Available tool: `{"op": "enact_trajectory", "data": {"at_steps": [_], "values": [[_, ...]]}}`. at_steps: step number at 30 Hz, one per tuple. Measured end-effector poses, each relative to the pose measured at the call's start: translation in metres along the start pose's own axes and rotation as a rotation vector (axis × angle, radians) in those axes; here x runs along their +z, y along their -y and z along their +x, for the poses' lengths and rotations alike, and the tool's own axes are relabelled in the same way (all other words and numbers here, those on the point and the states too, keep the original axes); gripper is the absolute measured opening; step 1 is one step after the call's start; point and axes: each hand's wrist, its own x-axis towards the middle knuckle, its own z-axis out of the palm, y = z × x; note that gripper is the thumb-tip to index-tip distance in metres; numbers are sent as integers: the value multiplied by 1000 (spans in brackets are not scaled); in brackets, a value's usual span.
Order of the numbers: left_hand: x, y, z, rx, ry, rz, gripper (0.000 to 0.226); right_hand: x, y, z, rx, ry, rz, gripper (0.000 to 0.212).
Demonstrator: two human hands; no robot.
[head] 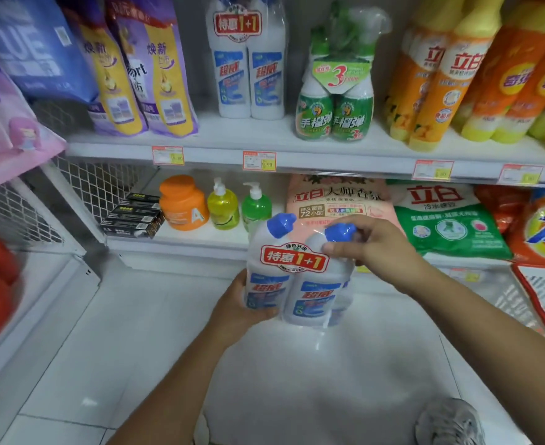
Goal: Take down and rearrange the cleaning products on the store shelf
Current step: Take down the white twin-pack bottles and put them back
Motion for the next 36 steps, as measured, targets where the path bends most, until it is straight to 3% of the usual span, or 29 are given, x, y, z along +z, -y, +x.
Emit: {"op": "enact_trajectory", "data": {"at_steps": [5,8,10,12,16,22,24,26,28,36], "values": [[-35,-49,7,100,-122,-60,54,-5,49,3,-137,-56,187,35],[-50,-71,15,155,-180,-121,52,0,54,12,-98,-50,72,82],[-62,-88,27,206,-181,-131,55,13,53,19,-107,5,-17,96],[-78,-109,42,279,-157,-119,55,29,61,33,-182,-22,-19,86],[-113,-151,78,414,-184,-45,53,36,89,84,-341,-253,-48,68],[-149,-180,141,605,-463,112,39,52,127,158,-470,-453,-109,63],[-154,-170,160,624,-549,221,45,57,132,181,-474,-454,-123,61],[-158,-145,182,612,-593,400,72,61,134,199,-449,-450,-128,62],[-162,-120,197,552,-622,542,81,62,134,213,-427,-451,-122,62],[-153,-92,216,582,-752,589,71,57,131,268,-288,-382,-160,62]]}}
